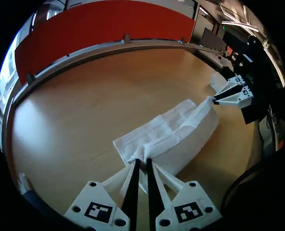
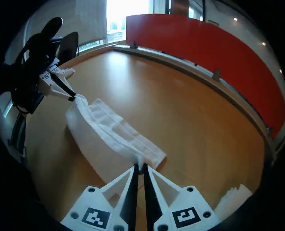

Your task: Fold towel

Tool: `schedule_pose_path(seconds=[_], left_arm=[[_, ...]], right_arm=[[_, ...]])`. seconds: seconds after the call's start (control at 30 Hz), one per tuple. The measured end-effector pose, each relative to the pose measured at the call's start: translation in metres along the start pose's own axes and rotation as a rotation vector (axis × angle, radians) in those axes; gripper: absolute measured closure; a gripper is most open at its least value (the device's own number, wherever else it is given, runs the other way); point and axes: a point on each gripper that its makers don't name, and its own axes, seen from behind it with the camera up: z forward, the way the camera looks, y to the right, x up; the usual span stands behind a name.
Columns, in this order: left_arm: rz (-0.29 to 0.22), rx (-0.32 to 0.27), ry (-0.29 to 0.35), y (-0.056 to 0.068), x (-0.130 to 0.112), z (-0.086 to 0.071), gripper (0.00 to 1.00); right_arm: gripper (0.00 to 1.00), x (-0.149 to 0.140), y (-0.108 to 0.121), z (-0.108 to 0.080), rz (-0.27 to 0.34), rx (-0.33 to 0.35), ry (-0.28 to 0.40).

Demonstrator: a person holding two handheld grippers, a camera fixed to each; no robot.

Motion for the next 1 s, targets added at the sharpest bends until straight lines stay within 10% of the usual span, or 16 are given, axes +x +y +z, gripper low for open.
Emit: schedule_pose_path(seconds=[1.0], left_arm=[[0.005,0.080,-0.035,-0.021,-0.014,0.034,0.77]], right_arm=[[0.75,-0.018,0.014,0.028,0.051,-0.039,-0.046]])
